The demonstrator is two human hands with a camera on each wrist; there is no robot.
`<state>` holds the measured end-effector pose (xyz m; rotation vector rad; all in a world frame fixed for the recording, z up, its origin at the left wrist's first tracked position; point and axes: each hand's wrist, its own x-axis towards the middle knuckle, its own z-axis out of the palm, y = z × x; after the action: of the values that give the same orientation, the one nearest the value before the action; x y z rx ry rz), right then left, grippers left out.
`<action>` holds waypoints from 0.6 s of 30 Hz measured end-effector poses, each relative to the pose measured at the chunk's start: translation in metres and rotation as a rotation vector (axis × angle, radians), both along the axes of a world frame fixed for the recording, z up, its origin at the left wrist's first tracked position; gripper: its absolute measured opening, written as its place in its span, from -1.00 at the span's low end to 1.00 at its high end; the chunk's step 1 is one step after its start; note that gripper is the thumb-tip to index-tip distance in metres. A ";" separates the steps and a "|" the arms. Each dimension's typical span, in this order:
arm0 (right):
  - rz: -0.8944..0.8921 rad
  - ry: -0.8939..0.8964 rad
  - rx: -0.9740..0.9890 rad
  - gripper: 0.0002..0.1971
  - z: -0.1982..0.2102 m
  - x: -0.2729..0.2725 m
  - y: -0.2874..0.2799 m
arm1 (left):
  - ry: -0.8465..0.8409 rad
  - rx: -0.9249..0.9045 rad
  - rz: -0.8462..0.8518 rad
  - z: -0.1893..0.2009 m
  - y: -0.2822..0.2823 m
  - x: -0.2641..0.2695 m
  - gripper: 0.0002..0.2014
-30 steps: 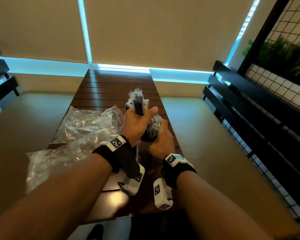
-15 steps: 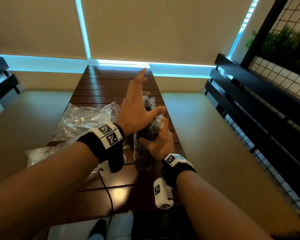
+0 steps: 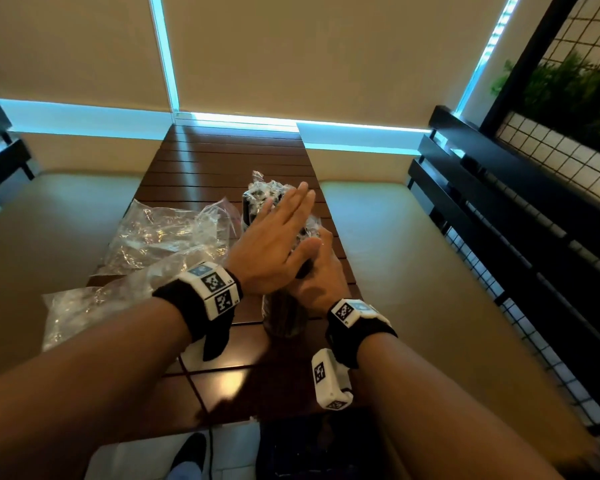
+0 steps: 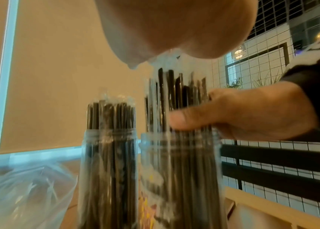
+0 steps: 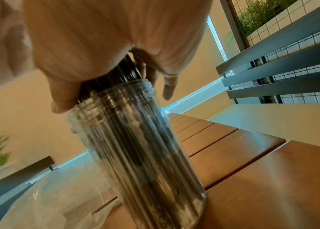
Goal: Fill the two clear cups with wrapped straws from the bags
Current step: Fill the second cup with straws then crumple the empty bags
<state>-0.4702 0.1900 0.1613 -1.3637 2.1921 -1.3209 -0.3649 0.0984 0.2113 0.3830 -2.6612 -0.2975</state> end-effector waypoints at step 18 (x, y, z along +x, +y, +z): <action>-0.258 0.496 -0.231 -0.38 0.067 0.025 0.008 | 0.356 0.412 0.124 0.025 -0.039 0.052 -0.35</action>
<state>-0.4449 0.1977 0.2284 -1.6888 2.6815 -1.4878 -0.3124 0.0589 0.2359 0.5602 -2.2091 -0.8003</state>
